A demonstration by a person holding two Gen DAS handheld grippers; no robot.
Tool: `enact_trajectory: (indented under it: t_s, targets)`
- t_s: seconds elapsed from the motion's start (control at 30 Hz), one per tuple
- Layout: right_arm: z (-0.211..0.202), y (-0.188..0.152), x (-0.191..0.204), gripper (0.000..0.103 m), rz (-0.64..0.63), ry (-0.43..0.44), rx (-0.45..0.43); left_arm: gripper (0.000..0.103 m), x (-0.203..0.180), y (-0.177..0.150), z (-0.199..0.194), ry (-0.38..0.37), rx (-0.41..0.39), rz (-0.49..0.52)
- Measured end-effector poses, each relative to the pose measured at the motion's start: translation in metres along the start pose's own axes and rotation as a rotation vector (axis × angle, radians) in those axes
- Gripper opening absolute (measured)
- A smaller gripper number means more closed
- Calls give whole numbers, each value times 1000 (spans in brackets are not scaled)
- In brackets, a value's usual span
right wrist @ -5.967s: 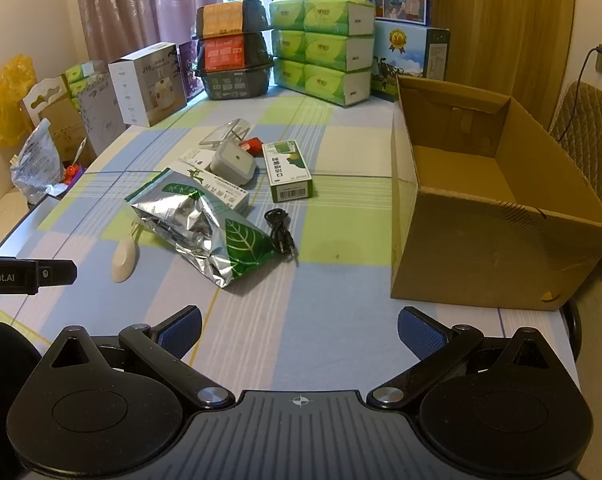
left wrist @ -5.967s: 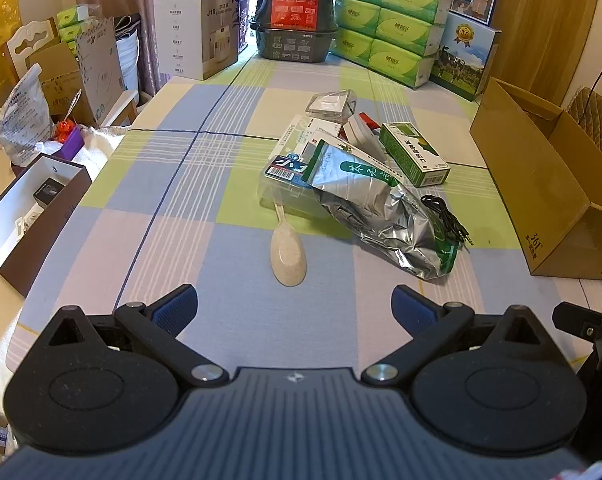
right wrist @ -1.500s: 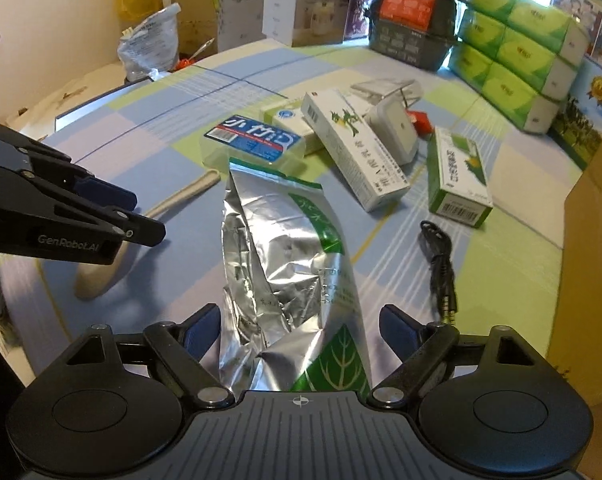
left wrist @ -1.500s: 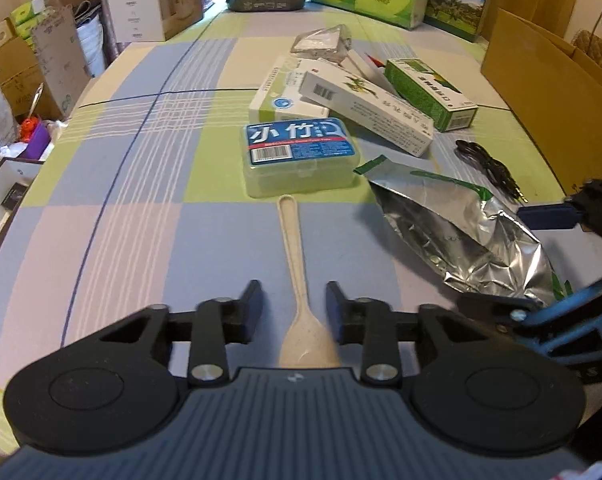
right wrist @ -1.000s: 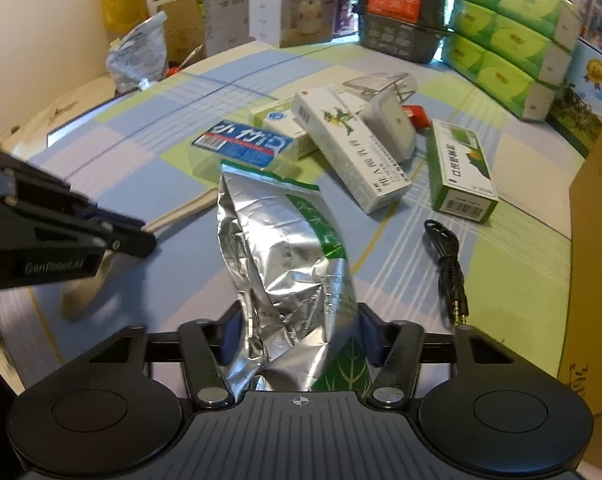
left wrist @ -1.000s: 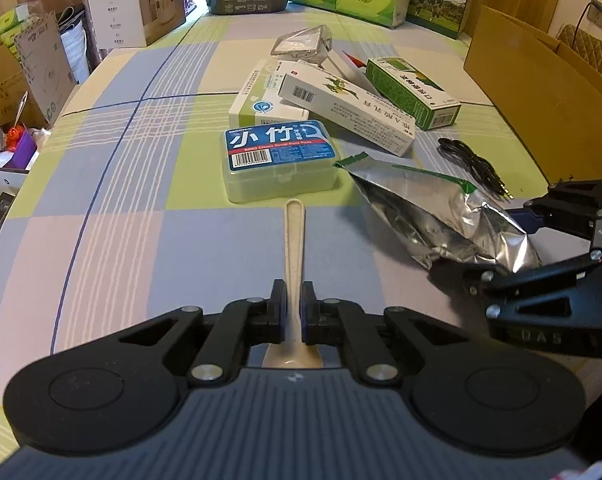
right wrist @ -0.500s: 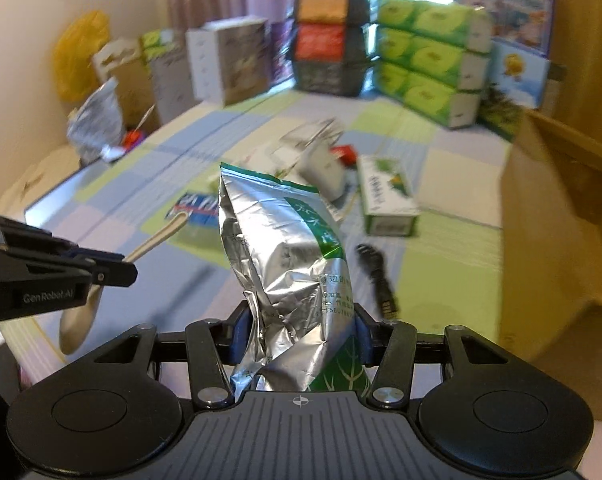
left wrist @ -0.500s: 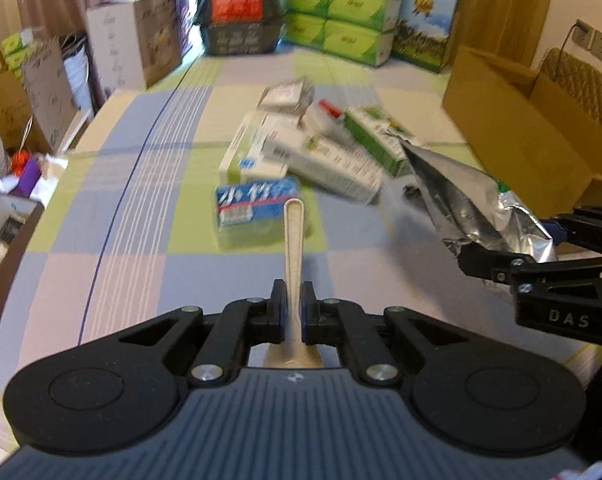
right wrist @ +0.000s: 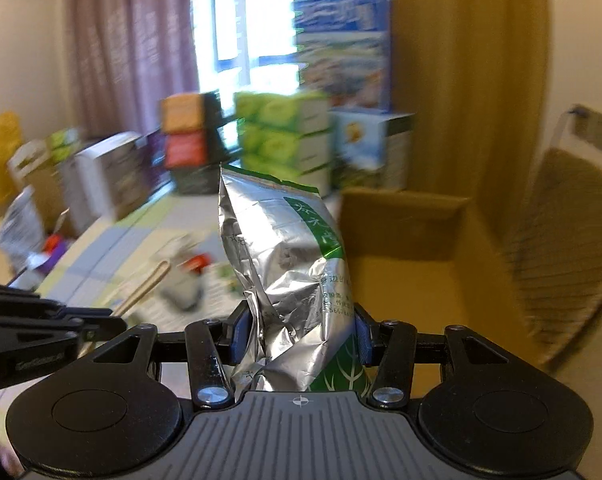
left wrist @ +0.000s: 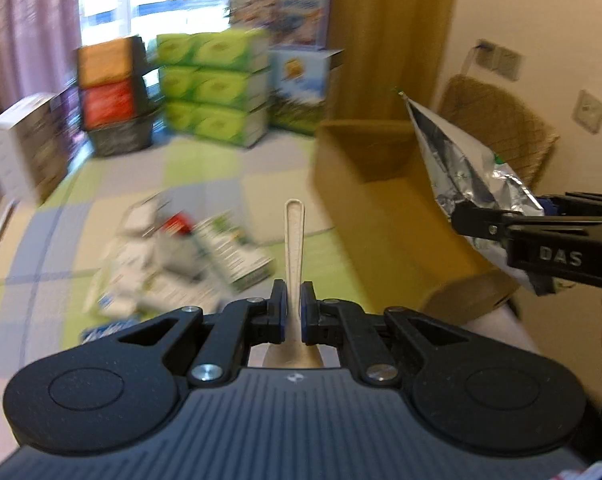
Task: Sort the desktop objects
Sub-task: 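Carry the foil bag and spoon into the cardboard box and release both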
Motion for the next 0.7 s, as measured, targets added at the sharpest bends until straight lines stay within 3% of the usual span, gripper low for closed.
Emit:
enact_trajectory:
  t_s: [0.17, 0.37, 0.7]
  targets:
    - [11, 11, -57, 48, 30, -79, 10, 4, -54, 28, 37, -90, -10, 4]
    - [35, 1, -105, 48, 96, -128, 60, 4, -93, 44, 84, -151, 10, -18]
    - [69, -18, -127, 48, 156, -135, 121, 4, -111, 42, 131, -185, 39, -57]
Point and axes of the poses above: each gripper's, at about its wrist camera, not at the fingertips, and z roughly the way its jaws point, x to its left, y to its top, the point moved 3 cm from there along z, roughly the way its jaws point, and after that the axes turned 13 degrees about -x, right-handed, at the moved point
